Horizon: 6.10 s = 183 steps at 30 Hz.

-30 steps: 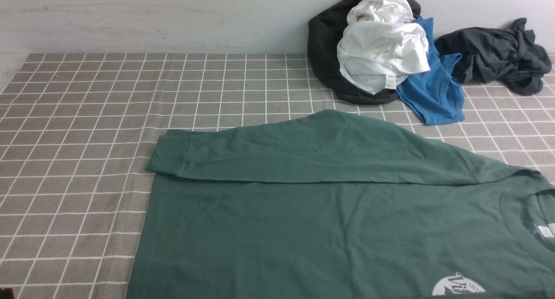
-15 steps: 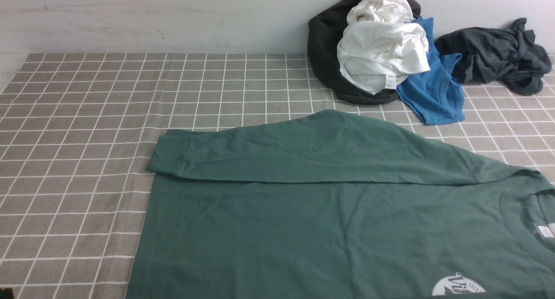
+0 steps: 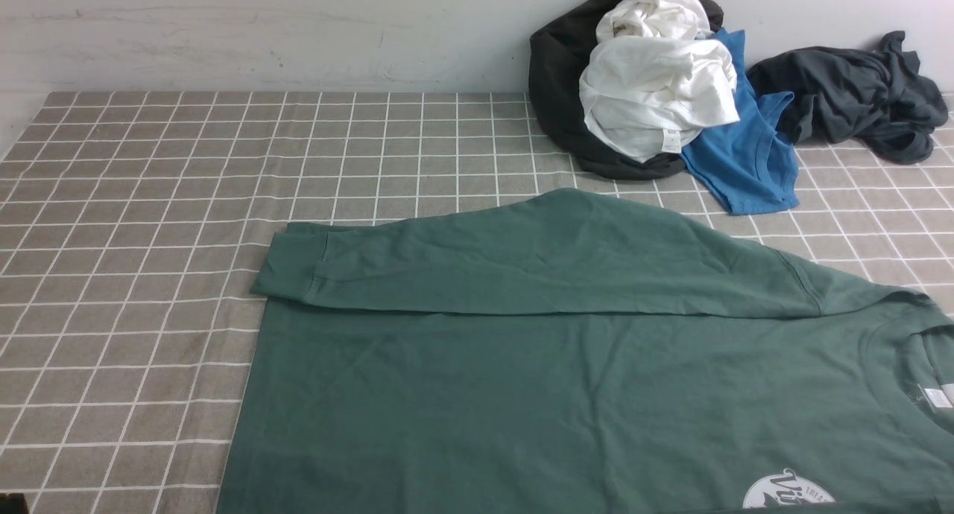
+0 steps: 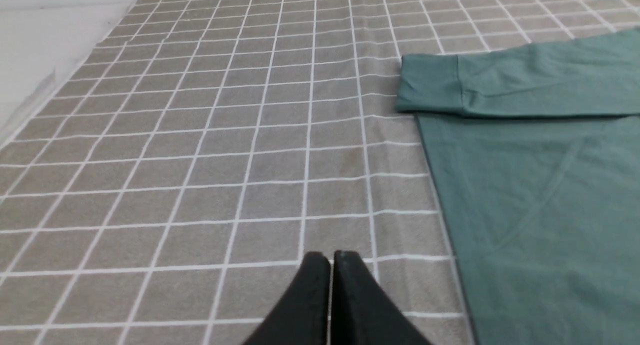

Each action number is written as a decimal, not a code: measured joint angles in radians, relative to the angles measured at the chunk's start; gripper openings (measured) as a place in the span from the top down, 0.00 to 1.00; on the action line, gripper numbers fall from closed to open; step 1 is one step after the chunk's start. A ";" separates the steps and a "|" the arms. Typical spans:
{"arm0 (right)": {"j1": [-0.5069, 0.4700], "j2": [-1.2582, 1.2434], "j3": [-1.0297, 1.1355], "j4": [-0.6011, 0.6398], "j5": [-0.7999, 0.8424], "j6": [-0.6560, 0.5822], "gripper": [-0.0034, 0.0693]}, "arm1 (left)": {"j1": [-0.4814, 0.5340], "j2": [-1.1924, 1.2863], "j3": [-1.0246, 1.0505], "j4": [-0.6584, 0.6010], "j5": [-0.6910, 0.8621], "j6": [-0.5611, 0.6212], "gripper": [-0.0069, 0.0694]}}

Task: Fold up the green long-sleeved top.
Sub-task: Use the left arm to clamp the cuff closest to it, then use the left arm to drag and place the cuff at the centered position on the left edge of the fabric, then use the left arm to clamp the cuff farthest from it

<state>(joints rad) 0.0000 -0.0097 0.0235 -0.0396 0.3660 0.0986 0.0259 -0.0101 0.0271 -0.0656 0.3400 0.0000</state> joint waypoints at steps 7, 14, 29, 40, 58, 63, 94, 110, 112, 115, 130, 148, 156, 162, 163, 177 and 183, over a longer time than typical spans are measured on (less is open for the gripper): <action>0.000 0.000 0.000 0.215 -0.001 0.052 0.97 | 0.000 0.000 0.000 -0.484 -0.123 -0.243 0.92; 0.000 0.000 0.003 0.752 -0.064 0.233 0.97 | 0.000 0.000 0.000 -0.802 -0.160 -0.281 0.92; 0.000 0.000 0.003 0.951 -0.196 0.078 0.97 | 0.000 0.000 -0.189 -0.808 0.001 0.070 0.92; 0.000 0.177 -0.284 0.792 -0.080 -0.466 0.97 | 0.000 0.433 -0.627 -0.300 0.644 0.247 0.92; 0.329 0.844 -0.728 0.467 0.837 -0.666 0.97 | -0.454 1.083 -0.758 -0.054 0.799 0.253 0.61; 0.396 0.869 -0.728 0.367 0.873 -0.629 0.97 | -0.539 1.222 -0.761 -0.054 0.701 0.253 0.45; 0.405 0.877 -0.728 0.313 0.754 -0.595 0.97 | -0.561 1.625 -0.775 -0.082 0.470 0.253 0.77; 0.405 0.877 -0.728 0.286 0.744 -0.594 0.97 | -0.562 1.549 -0.874 0.001 0.544 0.253 0.87; 0.405 0.877 -0.728 0.264 0.744 -0.585 0.97 | -0.562 1.547 -0.943 0.038 0.581 0.252 0.87; 0.405 0.877 -0.728 0.249 0.744 -0.577 0.97 | -0.561 1.561 -1.044 0.083 0.619 0.252 0.87; 0.405 0.877 -0.728 0.241 0.740 -0.553 0.97 | -0.439 1.839 -1.331 0.109 0.645 0.289 0.86; 0.405 0.877 -0.728 0.188 0.711 -0.528 0.97 | -0.370 1.896 -1.441 0.138 0.599 0.133 0.28; 0.405 0.877 -0.728 0.176 0.591 -0.459 0.97 | -0.204 1.913 -1.473 0.051 0.514 0.118 0.27; 0.405 0.893 -0.728 0.125 0.512 -0.393 0.97 | -0.167 1.970 -1.474 -0.004 0.468 0.125 0.27; 0.405 0.913 -0.728 0.112 0.499 -0.378 0.97 | -0.169 1.988 -1.474 -0.019 0.445 0.133 0.27; 0.405 1.118 -0.728 0.096 0.500 -0.358 0.97 | -0.224 2.086 -1.474 -0.051 0.337 0.167 0.35; 0.405 1.123 -0.728 0.092 0.500 -0.359 0.97 | -0.224 2.086 -1.474 -0.050 0.337 0.167 0.56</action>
<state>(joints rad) 0.4049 1.1131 -0.7043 0.0527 0.8663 -0.2601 -0.1982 2.0755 -1.4470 -0.1159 0.6770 0.1667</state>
